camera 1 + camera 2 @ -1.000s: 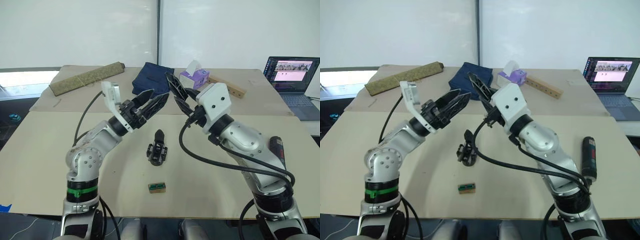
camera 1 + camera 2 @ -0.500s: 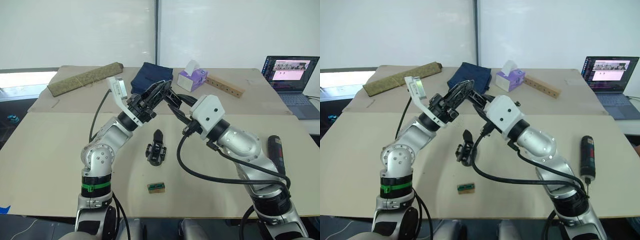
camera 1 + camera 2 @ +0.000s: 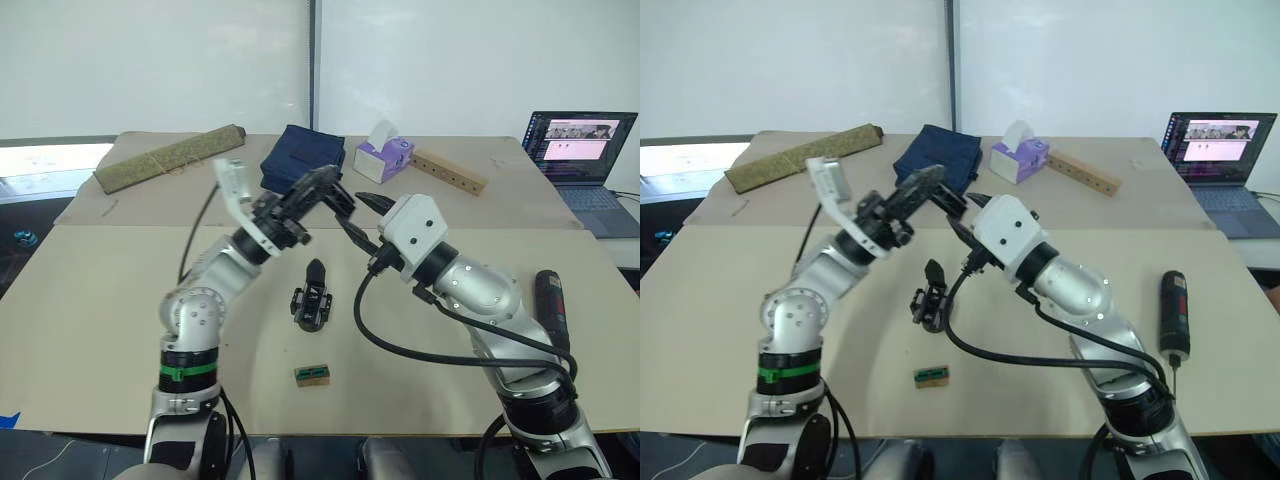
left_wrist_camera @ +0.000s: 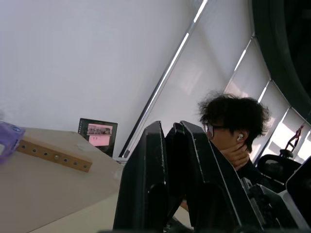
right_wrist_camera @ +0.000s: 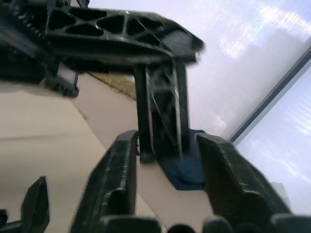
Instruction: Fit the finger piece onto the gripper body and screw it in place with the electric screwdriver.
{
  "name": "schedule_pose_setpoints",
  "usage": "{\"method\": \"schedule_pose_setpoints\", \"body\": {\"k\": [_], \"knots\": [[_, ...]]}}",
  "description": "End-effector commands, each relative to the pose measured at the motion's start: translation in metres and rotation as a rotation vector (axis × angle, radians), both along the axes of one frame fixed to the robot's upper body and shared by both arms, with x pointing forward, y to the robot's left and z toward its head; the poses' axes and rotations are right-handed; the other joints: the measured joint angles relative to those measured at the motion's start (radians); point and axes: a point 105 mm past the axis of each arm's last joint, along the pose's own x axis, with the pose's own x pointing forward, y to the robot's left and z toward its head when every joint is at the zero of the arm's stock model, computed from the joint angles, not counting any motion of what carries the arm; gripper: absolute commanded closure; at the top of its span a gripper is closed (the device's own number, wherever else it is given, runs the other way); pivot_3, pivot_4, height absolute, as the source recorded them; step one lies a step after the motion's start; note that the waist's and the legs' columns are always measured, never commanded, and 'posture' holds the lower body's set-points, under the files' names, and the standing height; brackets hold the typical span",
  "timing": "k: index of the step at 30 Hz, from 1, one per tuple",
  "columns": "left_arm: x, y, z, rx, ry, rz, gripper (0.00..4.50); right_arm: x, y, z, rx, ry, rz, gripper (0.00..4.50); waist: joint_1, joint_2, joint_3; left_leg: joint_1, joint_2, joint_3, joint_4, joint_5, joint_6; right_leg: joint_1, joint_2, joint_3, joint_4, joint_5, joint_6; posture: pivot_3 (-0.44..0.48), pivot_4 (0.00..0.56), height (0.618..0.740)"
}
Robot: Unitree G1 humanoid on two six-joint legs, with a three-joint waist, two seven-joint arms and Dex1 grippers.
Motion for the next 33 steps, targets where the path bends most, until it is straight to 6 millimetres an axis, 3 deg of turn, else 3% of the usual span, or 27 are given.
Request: {"method": "schedule_pose_setpoints", "body": {"k": [1,2,5,8,14,22,33], "knots": [[-0.006,0.017,0.015,0.062,-0.107,-0.066,4.49,-0.017,-0.011,0.014,0.001,0.09,0.15,0.97,0.001,0.0,0.0,0.0,0.0,0.0,0.0,0.0,0.0,0.0,0.0,0.0,0.0,0.0,0.0,0.0,0.15,0.74],[-0.003,0.023,0.014,0.095,-0.091,-0.078,4.49,-0.022,-0.014,0.012,0.001,0.185,0.219,0.64,0.002,0.0,0.0,0.0,0.0,-0.001,0.0,0.0,0.0,0.001,0.0,-0.001,0.0,0.0,0.0,0.0,0.15,0.74],[-0.006,0.026,0.011,0.178,-0.078,-0.165,4.49,-0.029,-0.022,0.02,0.031,0.309,0.308,0.63,0.005,0.0,0.002,0.001,0.0,-0.001,0.0,0.0,0.0,0.002,0.0,-0.001,-0.001,0.0,0.0,0.0,0.15,0.74],[-0.018,0.013,0.001,0.286,0.007,-0.325,4.49,-0.039,-0.021,0.025,0.076,0.501,0.429,0.63,0.004,0.0,0.003,0.001,0.0,-0.001,0.0,0.0,0.001,0.002,-0.001,-0.001,-0.001,0.0,0.0,0.0,0.15,0.74],[-0.039,-0.018,-0.007,0.369,0.066,-0.543,4.49,-0.052,-0.002,-0.003,0.021,0.875,0.516,0.63,0.004,-0.001,0.004,0.0,0.003,-0.001,-0.001,0.0,0.001,0.001,0.0,-0.002,-0.001,0.0,0.0,0.0,0.15,0.74],[-0.049,-0.03,-0.014,0.429,0.06,-0.606,4.49,-0.052,0.019,-0.006,0.095,1.012,0.563,0.63,0.0,-0.001,0.004,-0.001,0.003,-0.001,-0.001,0.0,0.001,-0.001,0.0,-0.001,0.0,0.0,0.0,0.0,0.15,0.74],[-0.052,-0.029,-0.022,0.482,0.06,-0.605,4.49,-0.055,0.023,-0.008,0.074,1.072,0.562,0.63,0.003,-0.001,0.004,-0.003,0.004,-0.001,0.0,0.0,0.001,-0.001,0.0,-0.001,-0.001,0.0,0.0,0.0,0.15,0.74]]}}
